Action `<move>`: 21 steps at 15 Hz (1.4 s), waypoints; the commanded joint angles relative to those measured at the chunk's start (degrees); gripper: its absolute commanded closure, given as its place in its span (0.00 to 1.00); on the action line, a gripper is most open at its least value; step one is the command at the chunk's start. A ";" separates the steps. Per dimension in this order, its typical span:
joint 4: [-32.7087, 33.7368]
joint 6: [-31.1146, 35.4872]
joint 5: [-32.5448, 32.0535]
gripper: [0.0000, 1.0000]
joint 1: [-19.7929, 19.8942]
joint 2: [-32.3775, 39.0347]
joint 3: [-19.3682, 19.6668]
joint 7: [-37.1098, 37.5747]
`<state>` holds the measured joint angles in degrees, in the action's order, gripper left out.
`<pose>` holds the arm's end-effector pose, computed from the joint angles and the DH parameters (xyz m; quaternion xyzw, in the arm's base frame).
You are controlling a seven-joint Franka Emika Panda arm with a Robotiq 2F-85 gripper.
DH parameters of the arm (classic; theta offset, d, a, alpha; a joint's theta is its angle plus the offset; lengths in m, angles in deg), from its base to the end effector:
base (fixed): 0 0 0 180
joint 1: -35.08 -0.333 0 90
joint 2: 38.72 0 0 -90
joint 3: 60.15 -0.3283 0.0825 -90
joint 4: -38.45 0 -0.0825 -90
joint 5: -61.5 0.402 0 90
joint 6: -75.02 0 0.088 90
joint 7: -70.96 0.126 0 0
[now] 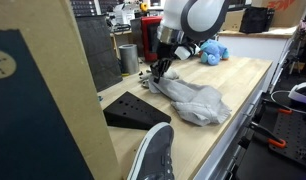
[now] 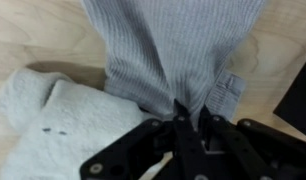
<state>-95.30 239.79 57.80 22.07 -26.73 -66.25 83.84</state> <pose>0.5352 0.1893 0.2615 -0.9829 -0.0799 -0.1604 0.0430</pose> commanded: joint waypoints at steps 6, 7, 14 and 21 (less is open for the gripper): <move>5.88 7.37 -14.50 0.60 -8.80 4.73 8.53 12.57; 6.11 7.06 -14.02 0.56 -8.78 4.51 8.60 12.81; 4.40 -4.60 2.11 0.03 -1.55 -3.77 0.22 3.93; 1.13 -30.68 16.75 0.00 2.73 -15.48 -2.79 -9.17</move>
<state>-90.81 216.60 71.27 23.60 -36.81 -68.78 78.60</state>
